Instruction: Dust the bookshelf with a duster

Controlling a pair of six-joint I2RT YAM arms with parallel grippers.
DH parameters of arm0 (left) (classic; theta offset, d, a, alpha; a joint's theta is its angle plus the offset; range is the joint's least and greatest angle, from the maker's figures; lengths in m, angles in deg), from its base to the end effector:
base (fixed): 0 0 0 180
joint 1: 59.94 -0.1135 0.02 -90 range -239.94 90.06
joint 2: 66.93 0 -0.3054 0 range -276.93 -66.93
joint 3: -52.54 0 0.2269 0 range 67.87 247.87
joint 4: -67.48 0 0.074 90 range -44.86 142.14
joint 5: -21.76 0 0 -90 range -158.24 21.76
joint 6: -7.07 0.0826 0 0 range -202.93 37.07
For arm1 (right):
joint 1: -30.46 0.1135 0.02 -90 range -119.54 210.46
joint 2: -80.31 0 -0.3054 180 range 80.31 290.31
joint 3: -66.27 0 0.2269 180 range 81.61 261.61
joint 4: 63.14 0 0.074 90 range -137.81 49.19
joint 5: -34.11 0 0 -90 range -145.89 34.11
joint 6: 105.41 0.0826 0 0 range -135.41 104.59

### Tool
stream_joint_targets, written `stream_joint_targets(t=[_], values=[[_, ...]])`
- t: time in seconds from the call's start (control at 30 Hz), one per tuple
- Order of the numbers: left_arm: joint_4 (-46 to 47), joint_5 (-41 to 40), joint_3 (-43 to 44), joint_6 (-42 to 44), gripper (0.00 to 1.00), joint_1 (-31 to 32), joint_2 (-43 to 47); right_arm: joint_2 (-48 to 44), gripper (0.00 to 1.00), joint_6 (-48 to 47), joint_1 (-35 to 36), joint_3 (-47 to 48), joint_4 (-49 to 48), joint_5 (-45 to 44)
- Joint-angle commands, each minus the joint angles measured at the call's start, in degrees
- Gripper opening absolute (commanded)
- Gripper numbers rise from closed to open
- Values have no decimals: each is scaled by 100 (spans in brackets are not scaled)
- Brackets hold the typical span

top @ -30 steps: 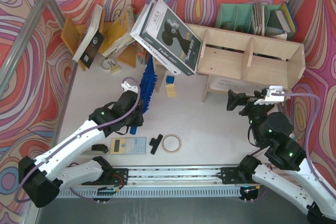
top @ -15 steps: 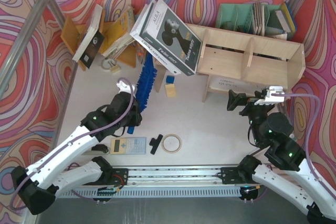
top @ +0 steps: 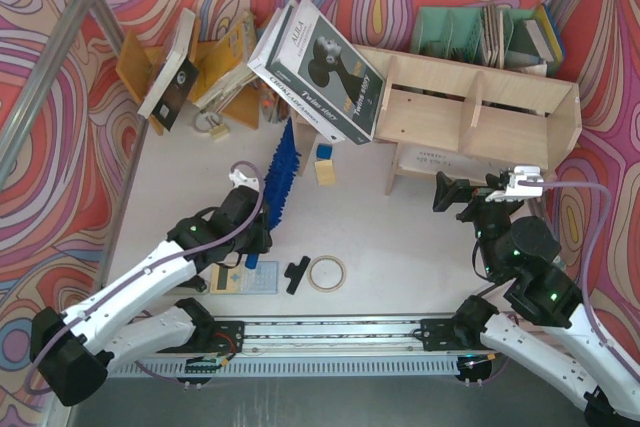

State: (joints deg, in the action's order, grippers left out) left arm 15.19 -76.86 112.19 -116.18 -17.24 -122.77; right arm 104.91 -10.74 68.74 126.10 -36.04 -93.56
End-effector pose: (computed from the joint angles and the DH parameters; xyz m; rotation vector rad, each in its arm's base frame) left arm 0.1393 -0.1117 0.2647 0.1320 2.4459 -0.4256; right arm 0.0828 0.0010 0.3912 0.1188 1.4553 0.1422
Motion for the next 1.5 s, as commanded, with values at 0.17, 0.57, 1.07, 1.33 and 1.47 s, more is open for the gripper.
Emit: stream_joint_targets(t=[0.17, 0.57, 1.07, 1.33, 1.47], values=[[1, -718, 822, 257, 0, 2, 720, -49, 99, -130, 17, -63, -280, -30], [369, -294, 325, -138, 0, 2, 365, -159, 99, -195, 13, -130, -352, 76], [-181, -993, 614, -188, 0, 2, 725, -707, 99, -352, 13, -405, -696, 414], [-567, -1794, 1164, -101, 0, -3, 1529, -682, 99, -361, 8, -413, -707, 425], [-621, -2140, 1455, 34, 0, 2, 1825, -624, 99, -344, 11, -390, -686, 412]])
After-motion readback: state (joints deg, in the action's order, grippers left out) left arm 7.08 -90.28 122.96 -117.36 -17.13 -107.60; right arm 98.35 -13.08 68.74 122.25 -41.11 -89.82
